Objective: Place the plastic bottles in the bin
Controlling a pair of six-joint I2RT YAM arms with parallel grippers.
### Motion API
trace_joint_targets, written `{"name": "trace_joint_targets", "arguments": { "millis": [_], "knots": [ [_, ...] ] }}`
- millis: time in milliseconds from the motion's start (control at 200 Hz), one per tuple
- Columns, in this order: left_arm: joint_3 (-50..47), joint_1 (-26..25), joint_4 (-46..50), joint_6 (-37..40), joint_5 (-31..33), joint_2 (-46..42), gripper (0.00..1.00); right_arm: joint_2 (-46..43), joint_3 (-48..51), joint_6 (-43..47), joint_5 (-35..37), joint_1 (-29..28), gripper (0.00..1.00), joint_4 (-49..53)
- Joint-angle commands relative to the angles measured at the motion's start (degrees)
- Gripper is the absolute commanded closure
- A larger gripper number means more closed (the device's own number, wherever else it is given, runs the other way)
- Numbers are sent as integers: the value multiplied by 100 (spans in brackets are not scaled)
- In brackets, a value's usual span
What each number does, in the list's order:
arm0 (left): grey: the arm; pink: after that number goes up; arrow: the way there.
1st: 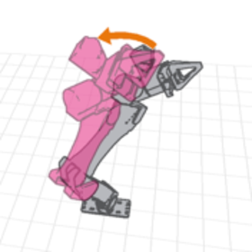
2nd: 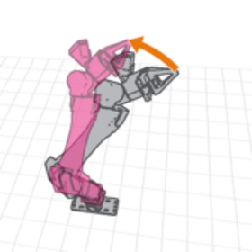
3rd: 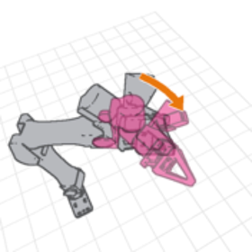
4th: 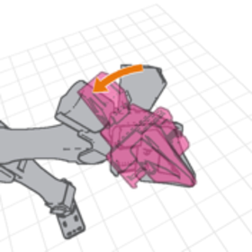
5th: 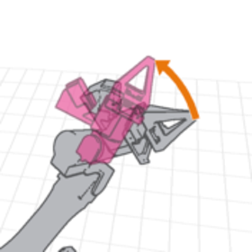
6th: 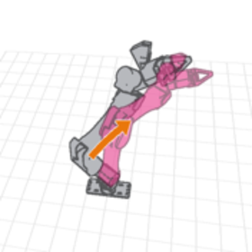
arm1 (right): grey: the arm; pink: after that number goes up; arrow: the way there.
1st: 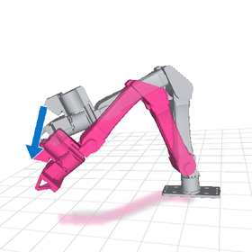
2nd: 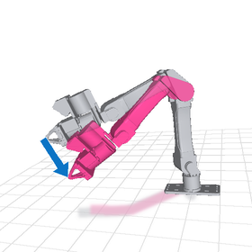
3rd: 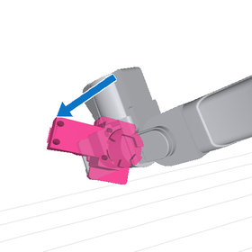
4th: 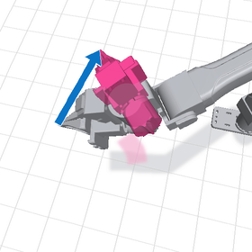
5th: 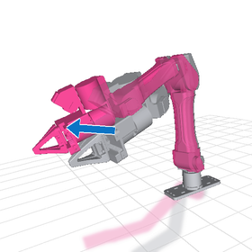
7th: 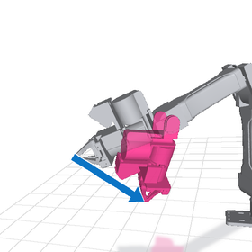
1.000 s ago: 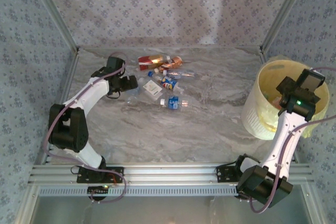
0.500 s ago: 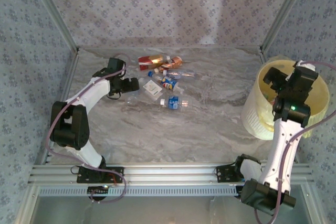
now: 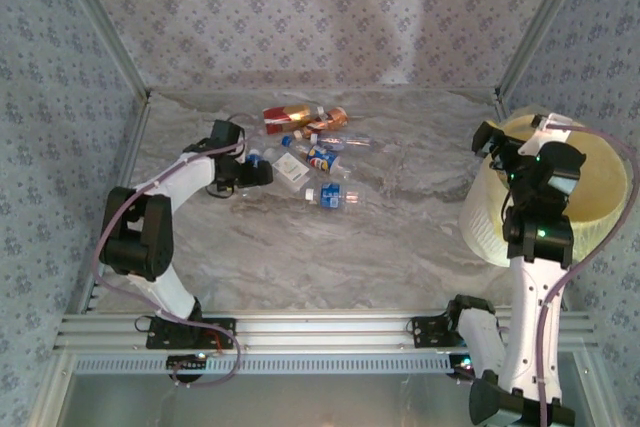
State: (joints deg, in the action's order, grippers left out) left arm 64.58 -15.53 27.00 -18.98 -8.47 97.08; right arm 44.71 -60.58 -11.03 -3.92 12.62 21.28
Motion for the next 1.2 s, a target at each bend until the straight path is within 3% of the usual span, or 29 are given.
{"name": "trace_joint_targets", "arguments": {
  "millis": [0,220,435,700,799,994,1194],
  "knots": [
    [-138,-183,-137,214,-118,96,8,-44,35,-93,-43,-124,0,-393],
    [-275,-240,-338,96,121,206,15,12,6,-160,-149,-386,0,-378],
    [-437,-240,-453,-56,566,165,19,80,95,-282,-702,-977,0,-554],
    [-964,-149,-1308,-505,-68,-487,2,262,49,175,-58,-1862,0,-576],
    [-1320,-91,-1971,-1025,-456,-773,2,369,-3,288,101,-2061,0,-568],
    [-1606,17,-2565,-1963,-207,-829,2,562,-86,460,379,-2421,0,-567],
    [-1329,94,-2279,-2263,-51,-259,2,675,-103,684,632,-2724,0,-554]
  ]
}}
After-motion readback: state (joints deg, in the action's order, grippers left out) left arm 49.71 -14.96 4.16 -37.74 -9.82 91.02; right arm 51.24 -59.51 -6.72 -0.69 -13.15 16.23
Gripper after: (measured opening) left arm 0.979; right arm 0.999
